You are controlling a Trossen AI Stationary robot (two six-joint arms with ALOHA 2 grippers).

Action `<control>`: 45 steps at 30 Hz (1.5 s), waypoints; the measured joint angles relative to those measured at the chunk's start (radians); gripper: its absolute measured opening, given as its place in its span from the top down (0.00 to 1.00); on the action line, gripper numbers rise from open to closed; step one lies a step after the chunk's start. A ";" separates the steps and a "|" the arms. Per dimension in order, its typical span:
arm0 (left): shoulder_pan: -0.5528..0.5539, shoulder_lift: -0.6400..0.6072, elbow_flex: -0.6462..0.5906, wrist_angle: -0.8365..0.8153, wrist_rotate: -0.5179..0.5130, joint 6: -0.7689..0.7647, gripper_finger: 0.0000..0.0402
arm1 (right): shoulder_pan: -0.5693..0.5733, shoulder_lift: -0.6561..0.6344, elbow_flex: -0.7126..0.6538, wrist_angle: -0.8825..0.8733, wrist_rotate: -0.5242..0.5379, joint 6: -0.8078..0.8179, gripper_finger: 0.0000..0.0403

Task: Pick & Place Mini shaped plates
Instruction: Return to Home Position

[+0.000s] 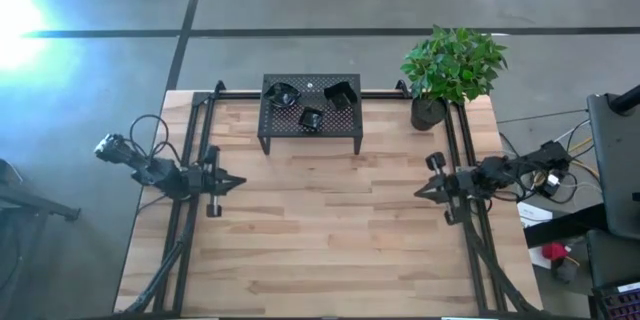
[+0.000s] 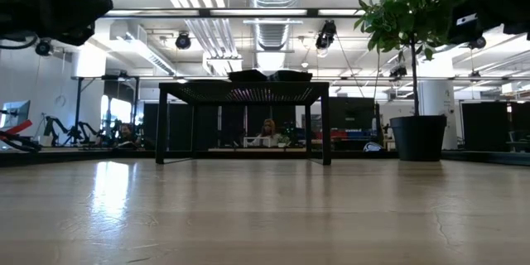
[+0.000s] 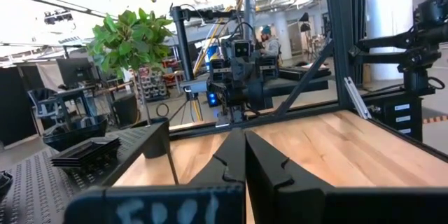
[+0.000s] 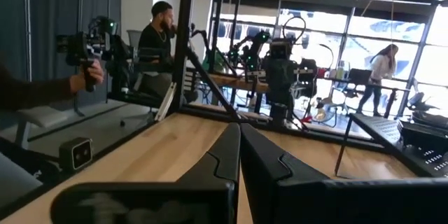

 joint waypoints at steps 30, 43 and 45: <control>0.000 0.000 -0.001 -0.005 0.000 -0.001 1.00 | 0.001 0.003 0.000 -0.029 0.001 0.044 0.98; 0.000 0.000 0.000 -0.005 0.000 -0.001 1.00 | 0.001 0.003 0.000 -0.029 0.001 0.044 0.98; 0.000 0.000 0.000 -0.005 0.000 -0.001 1.00 | 0.000 0.003 0.000 -0.029 0.001 0.044 0.98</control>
